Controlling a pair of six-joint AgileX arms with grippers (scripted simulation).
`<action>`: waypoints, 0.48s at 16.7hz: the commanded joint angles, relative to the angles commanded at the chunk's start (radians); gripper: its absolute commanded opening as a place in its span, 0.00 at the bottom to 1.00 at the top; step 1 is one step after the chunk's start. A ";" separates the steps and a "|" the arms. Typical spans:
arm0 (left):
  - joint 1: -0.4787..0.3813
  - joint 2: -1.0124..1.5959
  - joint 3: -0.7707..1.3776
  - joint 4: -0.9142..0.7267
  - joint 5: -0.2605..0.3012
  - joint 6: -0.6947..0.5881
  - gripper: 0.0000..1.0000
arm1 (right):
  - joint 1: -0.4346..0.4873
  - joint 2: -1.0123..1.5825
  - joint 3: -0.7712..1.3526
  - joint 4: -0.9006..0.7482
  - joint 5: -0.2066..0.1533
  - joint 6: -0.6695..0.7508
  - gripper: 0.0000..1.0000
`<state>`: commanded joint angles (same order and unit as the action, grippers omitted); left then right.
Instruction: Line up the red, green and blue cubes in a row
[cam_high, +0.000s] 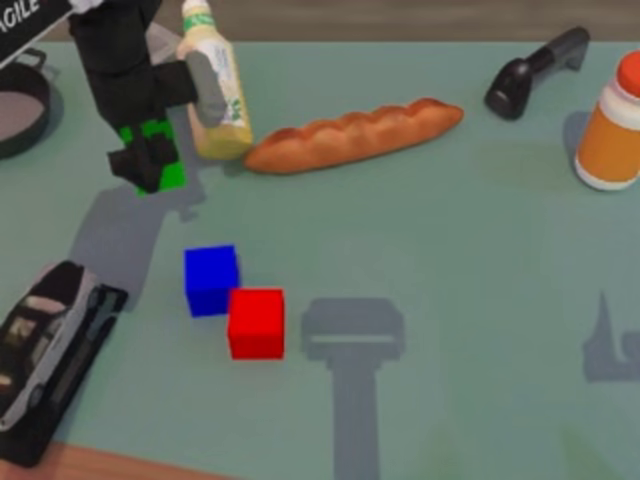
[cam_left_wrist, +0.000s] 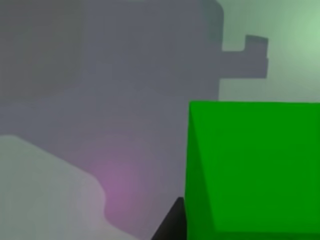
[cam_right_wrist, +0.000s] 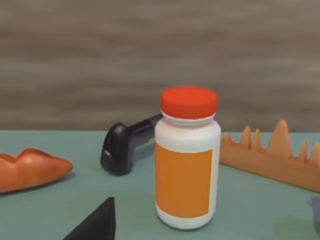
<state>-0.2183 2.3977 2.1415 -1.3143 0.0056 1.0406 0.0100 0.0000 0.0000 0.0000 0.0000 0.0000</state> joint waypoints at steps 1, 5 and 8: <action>0.000 0.000 0.000 0.000 0.000 0.000 0.00 | 0.000 0.000 0.000 0.000 0.000 0.000 1.00; -0.021 -0.004 -0.012 0.006 -0.001 -0.003 0.00 | 0.000 0.000 0.000 0.000 0.000 0.000 1.00; -0.109 -0.049 -0.069 0.023 -0.003 -0.039 0.00 | 0.000 0.000 0.000 0.000 0.000 0.000 1.00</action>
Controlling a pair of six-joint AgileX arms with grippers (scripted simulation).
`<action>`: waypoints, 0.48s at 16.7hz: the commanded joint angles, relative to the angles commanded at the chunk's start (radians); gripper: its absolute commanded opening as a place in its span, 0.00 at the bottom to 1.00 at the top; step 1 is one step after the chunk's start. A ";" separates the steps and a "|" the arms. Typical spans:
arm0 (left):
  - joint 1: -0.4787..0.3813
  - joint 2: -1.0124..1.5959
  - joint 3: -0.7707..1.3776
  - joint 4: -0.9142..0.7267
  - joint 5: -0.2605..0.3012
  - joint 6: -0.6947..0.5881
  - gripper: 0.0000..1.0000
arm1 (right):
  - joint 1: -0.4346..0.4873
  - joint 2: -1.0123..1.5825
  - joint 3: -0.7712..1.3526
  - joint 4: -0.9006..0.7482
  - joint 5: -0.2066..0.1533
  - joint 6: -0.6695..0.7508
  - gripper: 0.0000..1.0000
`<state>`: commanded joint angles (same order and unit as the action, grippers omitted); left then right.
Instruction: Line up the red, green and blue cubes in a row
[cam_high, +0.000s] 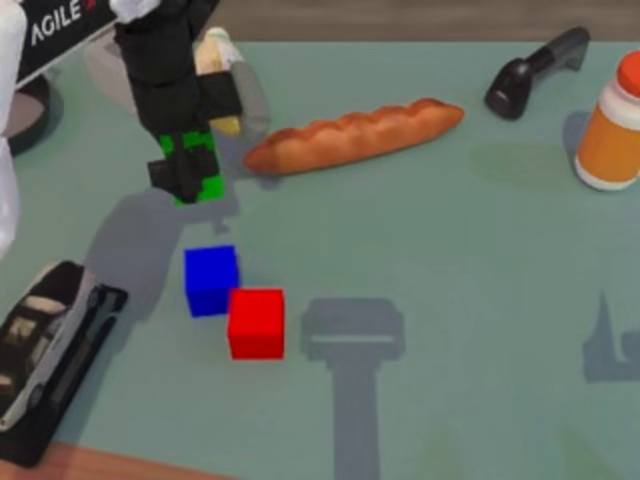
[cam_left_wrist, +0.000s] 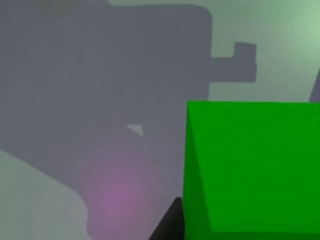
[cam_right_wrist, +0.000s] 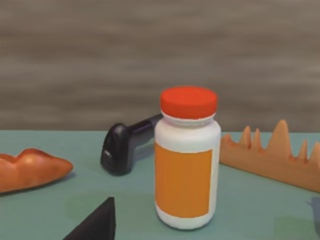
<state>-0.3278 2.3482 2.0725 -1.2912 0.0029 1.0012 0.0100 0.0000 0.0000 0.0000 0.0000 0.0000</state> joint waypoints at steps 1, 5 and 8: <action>-0.041 -0.022 -0.028 0.008 -0.001 -0.018 0.00 | 0.000 0.000 0.000 0.000 0.000 0.000 1.00; -0.232 -0.118 -0.161 0.043 -0.004 -0.101 0.00 | 0.000 0.000 0.000 0.000 0.000 0.000 1.00; -0.362 -0.181 -0.247 0.065 -0.004 -0.153 0.00 | 0.000 0.000 0.000 0.000 0.000 0.000 1.00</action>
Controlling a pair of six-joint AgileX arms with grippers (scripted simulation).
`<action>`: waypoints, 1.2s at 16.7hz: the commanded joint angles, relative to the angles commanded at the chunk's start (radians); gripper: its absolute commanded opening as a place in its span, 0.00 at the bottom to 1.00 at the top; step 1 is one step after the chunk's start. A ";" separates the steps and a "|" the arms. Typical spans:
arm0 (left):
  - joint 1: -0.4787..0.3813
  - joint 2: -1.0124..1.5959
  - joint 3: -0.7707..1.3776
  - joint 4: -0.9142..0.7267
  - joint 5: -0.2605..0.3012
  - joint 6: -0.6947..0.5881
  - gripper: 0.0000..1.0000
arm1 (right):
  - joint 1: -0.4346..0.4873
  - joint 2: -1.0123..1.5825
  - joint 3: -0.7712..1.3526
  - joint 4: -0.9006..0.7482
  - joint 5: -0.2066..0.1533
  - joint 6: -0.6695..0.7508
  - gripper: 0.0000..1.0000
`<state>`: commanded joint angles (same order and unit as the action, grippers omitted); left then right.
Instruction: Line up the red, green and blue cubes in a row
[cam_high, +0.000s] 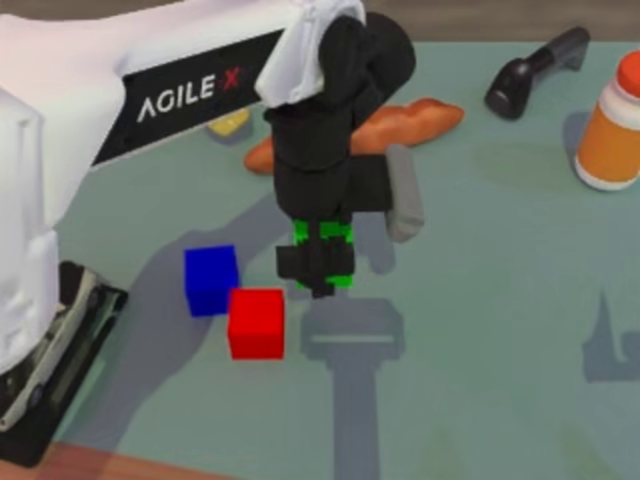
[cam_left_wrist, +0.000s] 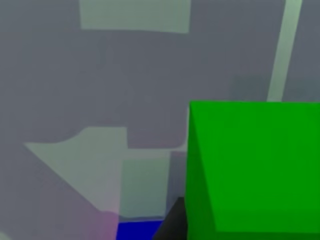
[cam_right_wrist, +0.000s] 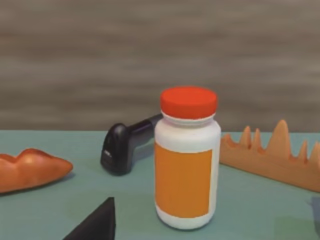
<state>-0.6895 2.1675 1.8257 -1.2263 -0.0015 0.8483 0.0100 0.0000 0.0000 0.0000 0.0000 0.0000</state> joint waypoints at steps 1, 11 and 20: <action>-0.027 -0.015 -0.020 0.005 0.000 -0.012 0.00 | 0.000 0.000 0.000 0.000 0.000 0.000 1.00; -0.051 0.008 -0.108 0.122 -0.002 -0.025 0.00 | 0.000 0.000 0.000 0.000 0.000 0.000 1.00; -0.057 0.052 -0.193 0.245 0.000 -0.028 0.08 | 0.000 0.000 0.000 0.000 0.000 0.000 1.00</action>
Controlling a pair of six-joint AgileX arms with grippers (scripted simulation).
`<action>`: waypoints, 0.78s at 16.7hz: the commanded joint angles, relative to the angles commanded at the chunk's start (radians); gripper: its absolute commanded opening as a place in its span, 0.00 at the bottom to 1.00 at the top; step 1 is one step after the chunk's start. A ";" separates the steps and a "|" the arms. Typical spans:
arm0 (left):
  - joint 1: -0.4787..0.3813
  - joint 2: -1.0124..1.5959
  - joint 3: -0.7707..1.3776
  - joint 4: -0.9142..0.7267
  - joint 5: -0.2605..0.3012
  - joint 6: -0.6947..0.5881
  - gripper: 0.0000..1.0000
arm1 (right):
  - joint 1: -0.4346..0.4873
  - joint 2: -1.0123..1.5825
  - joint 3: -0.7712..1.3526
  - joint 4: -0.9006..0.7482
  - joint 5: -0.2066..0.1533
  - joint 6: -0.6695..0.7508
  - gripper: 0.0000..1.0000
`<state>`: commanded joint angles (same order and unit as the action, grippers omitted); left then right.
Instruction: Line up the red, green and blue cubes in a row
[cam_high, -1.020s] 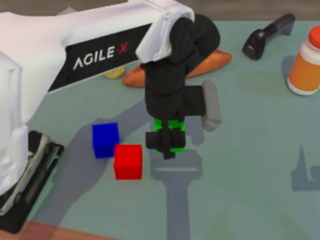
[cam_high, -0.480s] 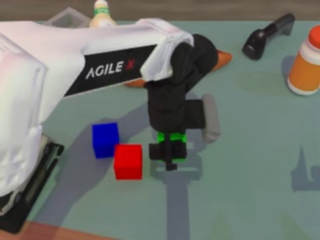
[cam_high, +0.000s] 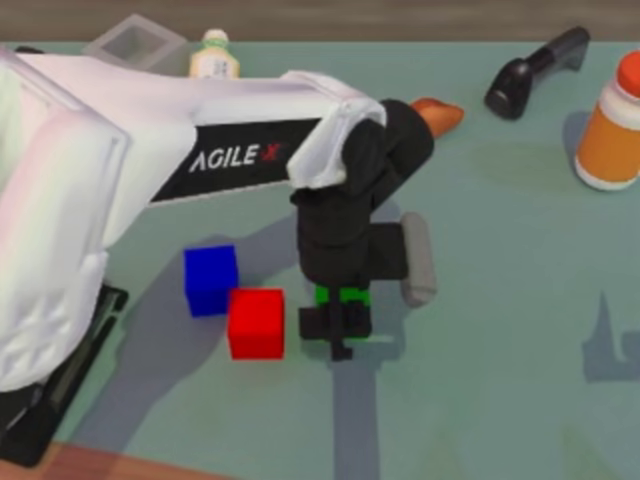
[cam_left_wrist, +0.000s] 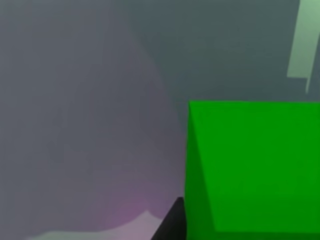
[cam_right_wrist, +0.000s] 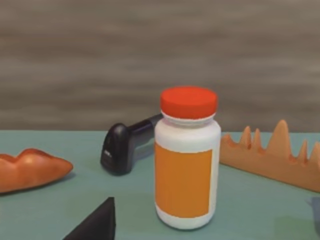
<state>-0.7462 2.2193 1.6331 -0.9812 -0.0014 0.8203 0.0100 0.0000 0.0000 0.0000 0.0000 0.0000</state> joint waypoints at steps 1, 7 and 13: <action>0.000 0.000 0.000 0.000 0.000 0.000 0.15 | 0.000 0.000 0.000 0.000 0.000 0.000 1.00; 0.000 0.000 0.000 0.000 0.000 0.000 0.60 | 0.000 0.000 0.000 0.000 0.000 0.000 1.00; 0.000 0.000 0.000 0.000 0.000 0.000 1.00 | 0.000 0.000 0.000 0.000 0.000 0.000 1.00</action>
<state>-0.7462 2.2193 1.6331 -0.9812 -0.0014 0.8203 0.0100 0.0000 0.0000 0.0000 0.0000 0.0000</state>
